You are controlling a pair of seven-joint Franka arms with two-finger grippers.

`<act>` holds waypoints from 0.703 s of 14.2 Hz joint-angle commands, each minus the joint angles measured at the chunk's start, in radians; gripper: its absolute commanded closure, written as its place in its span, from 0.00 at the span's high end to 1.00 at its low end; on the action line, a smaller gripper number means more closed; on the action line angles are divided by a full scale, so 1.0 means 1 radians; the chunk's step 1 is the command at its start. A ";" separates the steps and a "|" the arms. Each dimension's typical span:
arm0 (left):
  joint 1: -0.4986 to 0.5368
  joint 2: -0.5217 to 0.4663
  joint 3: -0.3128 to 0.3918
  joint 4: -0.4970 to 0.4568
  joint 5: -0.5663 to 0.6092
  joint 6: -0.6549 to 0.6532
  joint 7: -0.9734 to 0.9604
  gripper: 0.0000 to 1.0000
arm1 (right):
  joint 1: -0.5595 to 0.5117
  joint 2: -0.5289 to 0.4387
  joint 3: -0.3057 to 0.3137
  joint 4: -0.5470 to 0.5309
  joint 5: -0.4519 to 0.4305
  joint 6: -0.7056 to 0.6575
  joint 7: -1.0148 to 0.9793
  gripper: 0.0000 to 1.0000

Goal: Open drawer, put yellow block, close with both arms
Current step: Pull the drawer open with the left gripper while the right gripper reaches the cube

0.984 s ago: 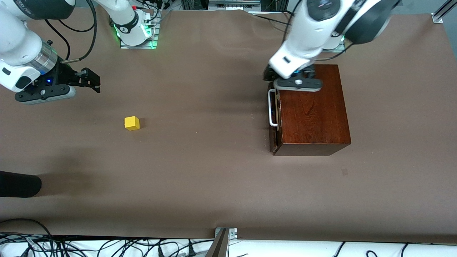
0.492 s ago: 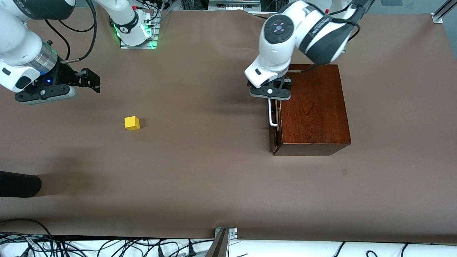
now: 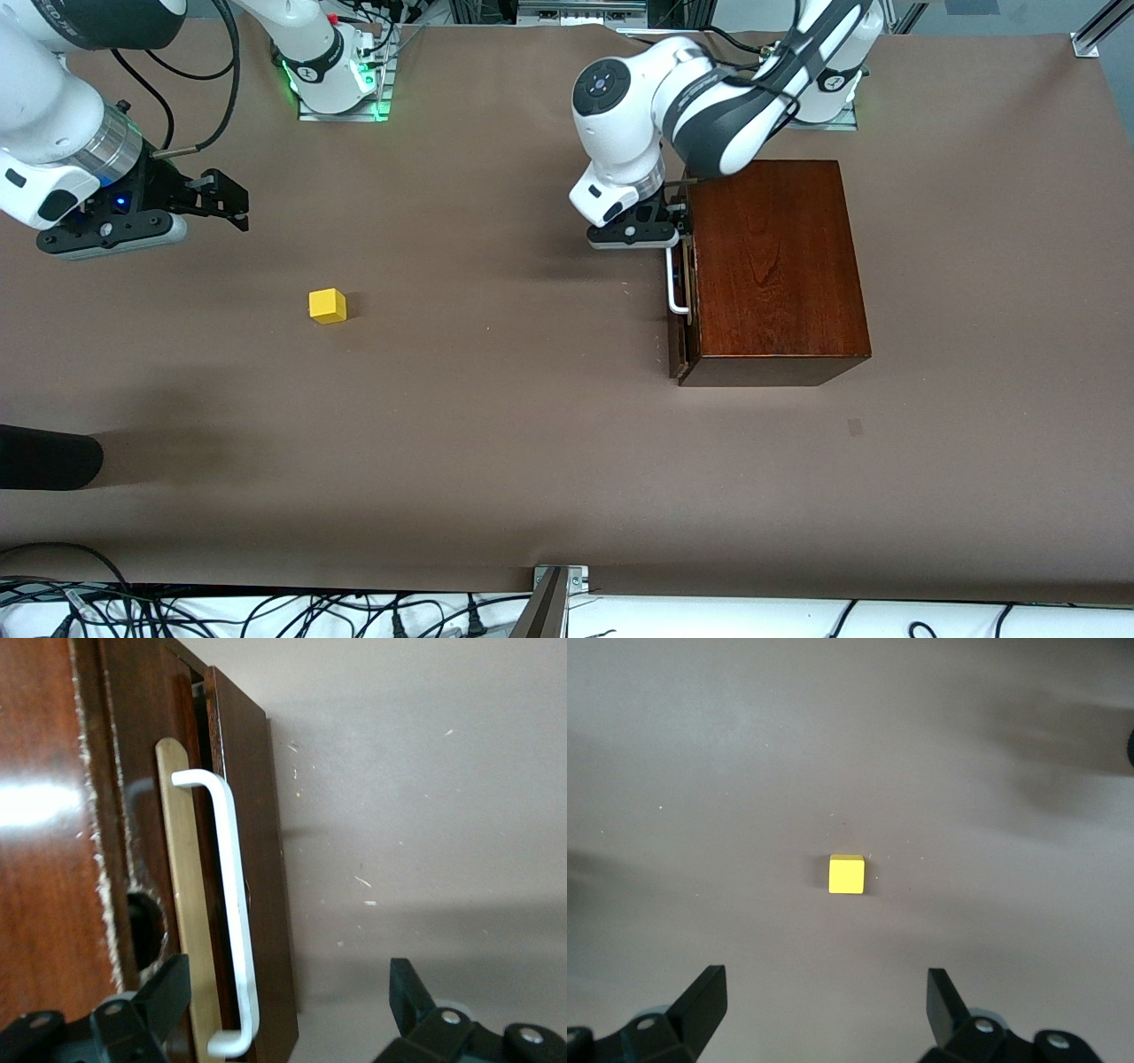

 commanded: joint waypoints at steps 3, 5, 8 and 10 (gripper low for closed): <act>0.002 0.044 0.035 -0.009 0.067 0.101 -0.019 1.00 | -0.012 0.007 0.005 0.019 0.010 -0.013 -0.015 1.00; -0.003 0.047 0.040 -0.036 0.085 0.128 -0.019 1.00 | -0.012 0.007 0.005 0.019 0.010 -0.013 -0.015 1.00; -0.006 0.061 0.042 -0.047 0.099 0.132 -0.026 1.00 | -0.012 0.007 0.005 0.019 0.010 -0.014 -0.015 1.00; -0.024 0.068 0.042 -0.047 0.099 0.139 -0.034 1.00 | -0.012 0.007 0.005 0.017 0.010 -0.016 -0.015 1.00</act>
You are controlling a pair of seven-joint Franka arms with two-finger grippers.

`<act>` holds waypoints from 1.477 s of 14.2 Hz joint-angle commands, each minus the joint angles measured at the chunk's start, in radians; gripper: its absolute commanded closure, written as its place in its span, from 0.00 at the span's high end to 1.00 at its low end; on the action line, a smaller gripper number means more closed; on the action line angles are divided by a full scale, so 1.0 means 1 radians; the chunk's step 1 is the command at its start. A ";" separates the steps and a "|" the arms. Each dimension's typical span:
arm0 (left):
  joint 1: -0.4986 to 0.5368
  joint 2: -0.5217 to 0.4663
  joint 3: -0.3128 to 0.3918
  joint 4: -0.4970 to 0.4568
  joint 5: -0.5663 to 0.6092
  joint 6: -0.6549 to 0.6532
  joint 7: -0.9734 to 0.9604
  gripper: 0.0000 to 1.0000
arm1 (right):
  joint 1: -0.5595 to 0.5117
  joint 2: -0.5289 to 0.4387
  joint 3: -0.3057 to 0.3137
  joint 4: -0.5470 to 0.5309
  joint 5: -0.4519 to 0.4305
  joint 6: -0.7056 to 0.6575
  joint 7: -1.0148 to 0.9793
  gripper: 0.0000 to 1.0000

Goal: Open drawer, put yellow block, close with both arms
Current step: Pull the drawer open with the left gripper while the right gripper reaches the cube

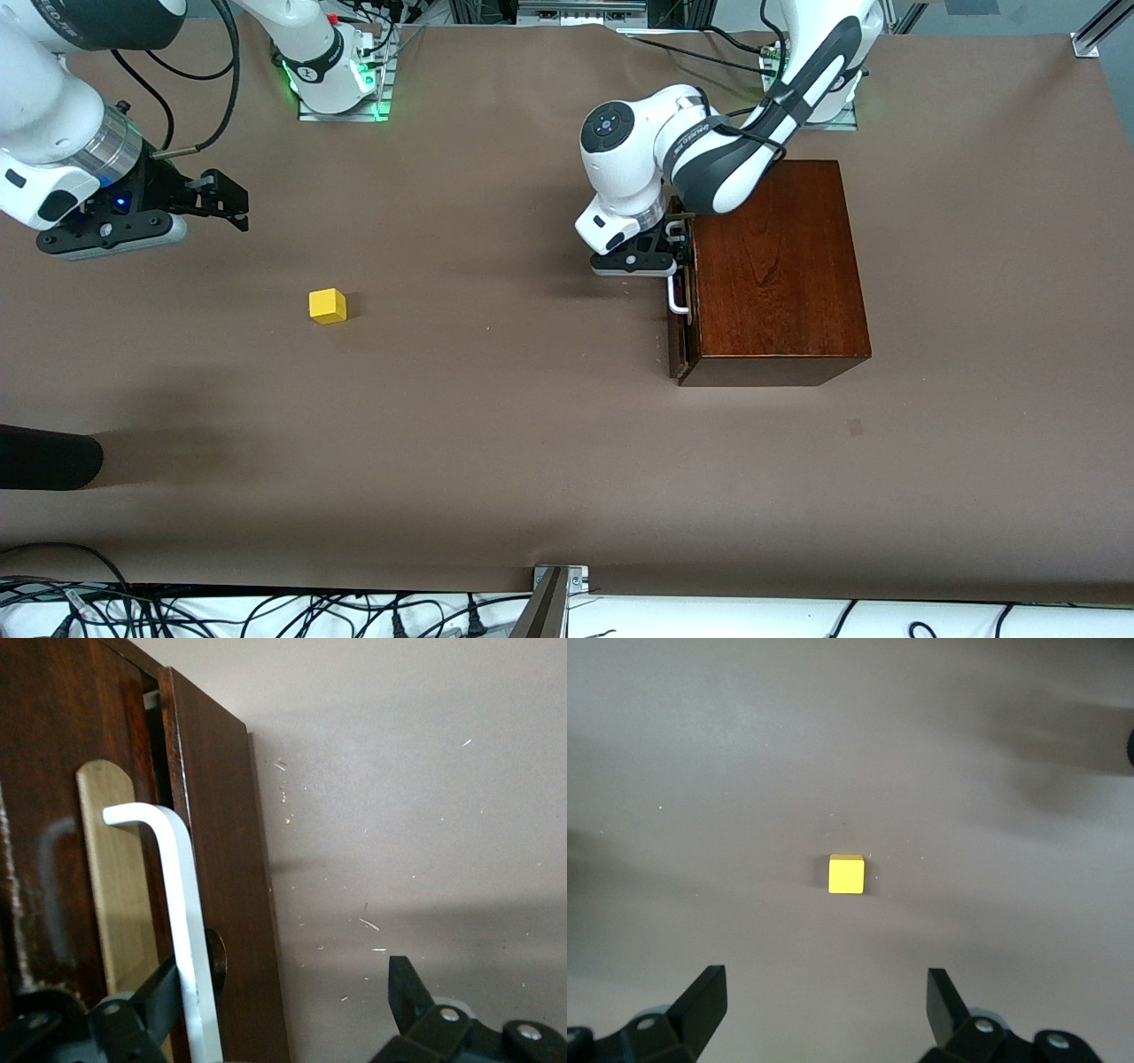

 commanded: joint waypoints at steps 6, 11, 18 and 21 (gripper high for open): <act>-0.047 0.023 0.001 0.009 -0.053 0.135 -0.055 1.00 | -0.010 0.010 0.007 -0.012 0.001 -0.007 -0.015 1.00; -0.101 0.069 0.001 0.078 -0.082 0.163 -0.090 1.00 | -0.010 0.002 0.008 -0.144 -0.007 0.082 -0.018 1.00; -0.159 0.113 0.016 0.192 -0.070 0.061 -0.113 1.00 | -0.010 0.051 0.010 -0.404 -0.005 0.447 -0.018 1.00; -0.156 0.086 0.019 0.236 -0.084 -0.037 -0.069 1.00 | -0.010 0.094 0.008 -0.515 -0.005 0.643 -0.018 1.00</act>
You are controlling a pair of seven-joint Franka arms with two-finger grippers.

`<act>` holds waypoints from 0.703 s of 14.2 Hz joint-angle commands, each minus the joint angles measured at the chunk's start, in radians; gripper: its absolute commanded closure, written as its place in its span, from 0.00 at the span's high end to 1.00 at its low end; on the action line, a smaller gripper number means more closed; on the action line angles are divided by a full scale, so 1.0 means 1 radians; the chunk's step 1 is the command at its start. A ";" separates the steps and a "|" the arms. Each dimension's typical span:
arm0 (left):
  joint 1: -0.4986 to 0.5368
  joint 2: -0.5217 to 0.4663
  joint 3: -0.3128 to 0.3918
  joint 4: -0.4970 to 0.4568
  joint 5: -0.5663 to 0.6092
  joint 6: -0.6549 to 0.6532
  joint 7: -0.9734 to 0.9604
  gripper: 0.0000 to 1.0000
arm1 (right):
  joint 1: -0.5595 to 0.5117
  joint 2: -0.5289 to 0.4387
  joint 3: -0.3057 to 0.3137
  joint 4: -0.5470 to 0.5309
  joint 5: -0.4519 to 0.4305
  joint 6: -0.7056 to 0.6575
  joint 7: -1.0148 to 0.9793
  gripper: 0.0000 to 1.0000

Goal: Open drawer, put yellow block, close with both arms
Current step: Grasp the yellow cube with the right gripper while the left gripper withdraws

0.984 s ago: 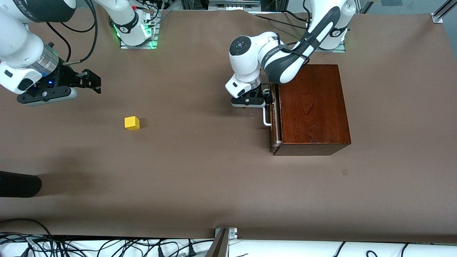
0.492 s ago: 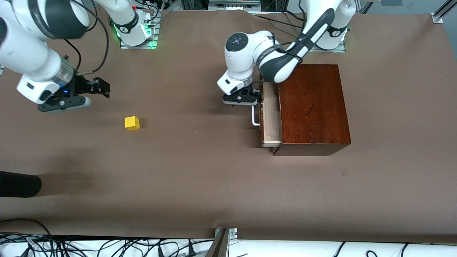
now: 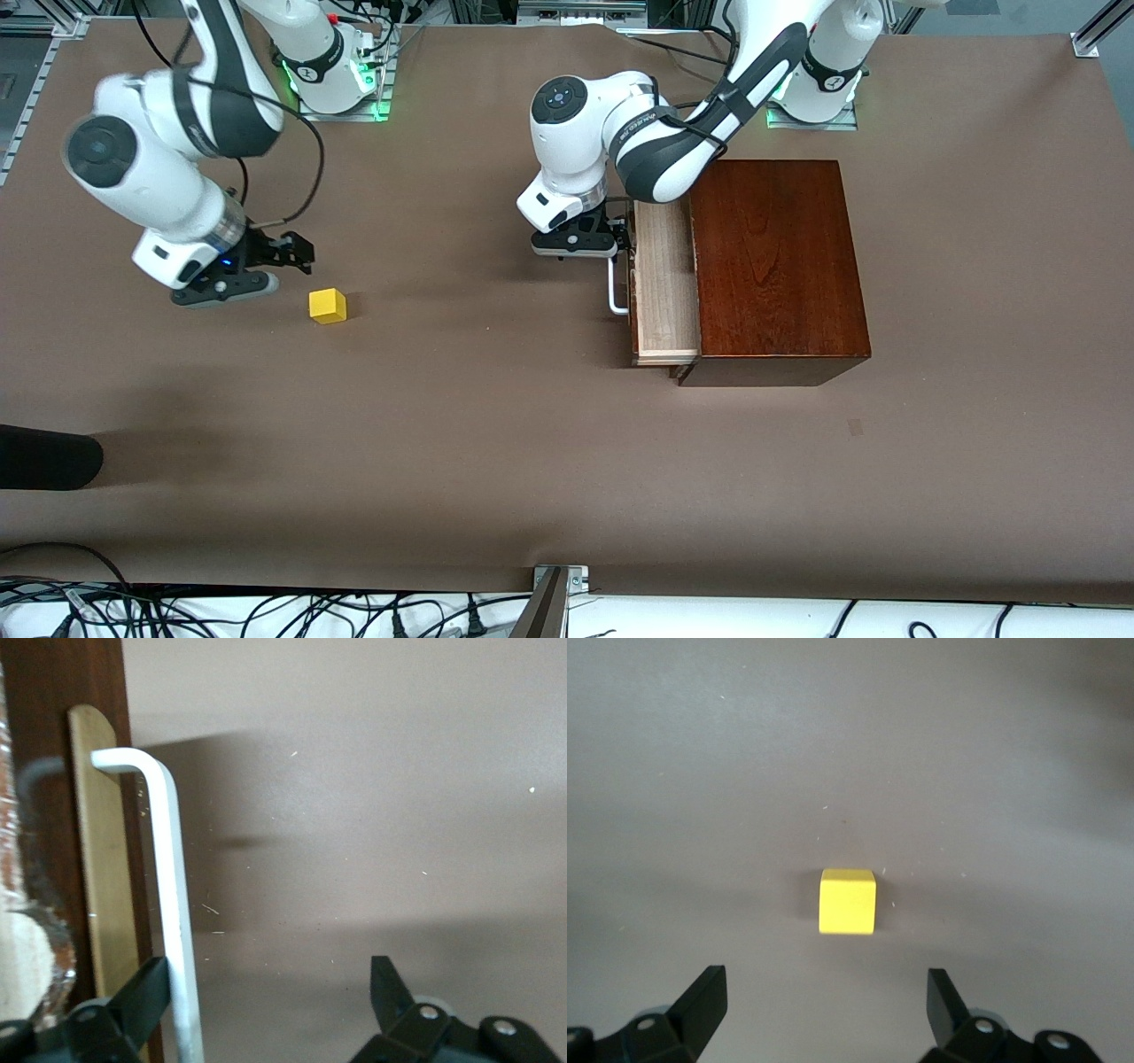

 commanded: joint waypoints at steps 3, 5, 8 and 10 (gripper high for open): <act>-0.004 -0.074 0.012 0.122 -0.149 -0.180 0.104 1.00 | -0.010 0.098 0.006 -0.088 -0.001 0.218 -0.018 1.00; 0.039 -0.156 0.062 0.122 -0.273 -0.220 0.249 1.00 | -0.012 0.161 0.006 -0.088 0.000 0.284 -0.016 1.00; 0.069 -0.250 0.176 0.122 -0.396 -0.281 0.429 1.00 | -0.013 0.230 0.006 -0.091 0.000 0.365 -0.018 1.00; 0.119 -0.302 0.219 0.122 -0.457 -0.356 0.566 1.00 | -0.013 0.241 0.004 -0.120 0.000 0.423 -0.019 1.00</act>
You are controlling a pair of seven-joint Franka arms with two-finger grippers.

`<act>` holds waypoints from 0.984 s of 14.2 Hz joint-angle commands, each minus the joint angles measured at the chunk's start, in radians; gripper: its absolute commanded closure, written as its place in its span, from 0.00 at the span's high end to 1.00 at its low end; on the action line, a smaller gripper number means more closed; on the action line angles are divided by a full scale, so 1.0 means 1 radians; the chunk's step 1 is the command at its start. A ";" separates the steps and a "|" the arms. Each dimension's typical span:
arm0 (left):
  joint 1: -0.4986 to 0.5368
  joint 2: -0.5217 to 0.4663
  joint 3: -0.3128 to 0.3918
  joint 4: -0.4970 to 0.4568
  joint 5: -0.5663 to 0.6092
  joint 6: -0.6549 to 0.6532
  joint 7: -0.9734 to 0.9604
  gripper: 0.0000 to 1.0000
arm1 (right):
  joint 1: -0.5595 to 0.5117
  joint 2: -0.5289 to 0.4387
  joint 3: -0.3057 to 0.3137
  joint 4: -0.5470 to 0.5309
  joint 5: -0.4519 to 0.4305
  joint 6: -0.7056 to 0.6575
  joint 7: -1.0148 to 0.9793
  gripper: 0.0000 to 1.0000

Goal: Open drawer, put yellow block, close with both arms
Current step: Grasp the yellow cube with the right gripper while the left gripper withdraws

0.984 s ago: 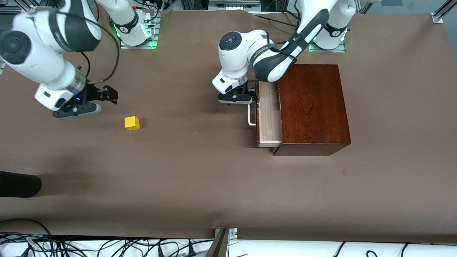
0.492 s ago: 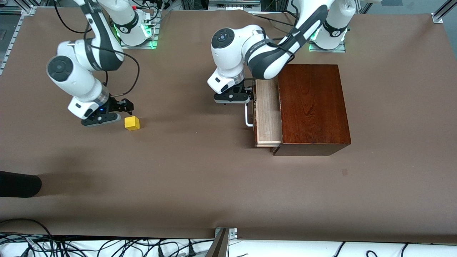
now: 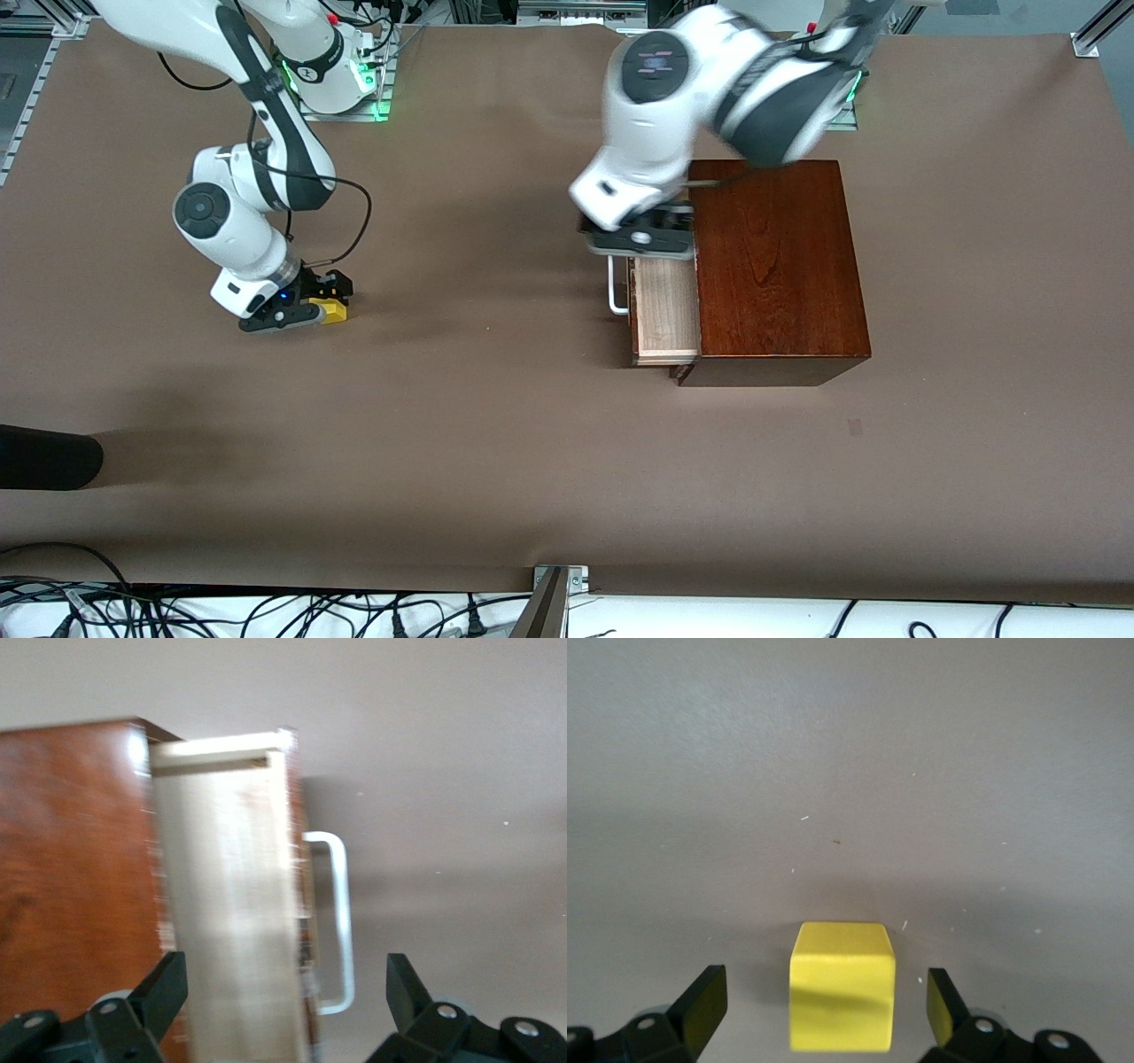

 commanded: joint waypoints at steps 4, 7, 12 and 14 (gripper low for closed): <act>0.135 -0.139 0.111 -0.030 -0.076 -0.190 0.376 1.00 | -0.014 0.036 -0.003 -0.043 0.000 0.115 -0.018 0.96; 0.207 -0.184 0.188 -0.037 -0.076 -0.205 0.550 1.00 | -0.014 0.071 -0.008 -0.050 0.000 0.172 -0.019 0.56; 0.273 -0.259 0.263 -0.097 -0.076 -0.201 0.650 1.00 | -0.013 0.012 -0.006 -0.045 0.000 0.139 -0.045 0.00; 0.273 -0.291 0.285 -0.147 -0.083 -0.132 0.650 1.00 | -0.013 -0.045 0.001 -0.028 -0.004 0.059 -0.050 0.00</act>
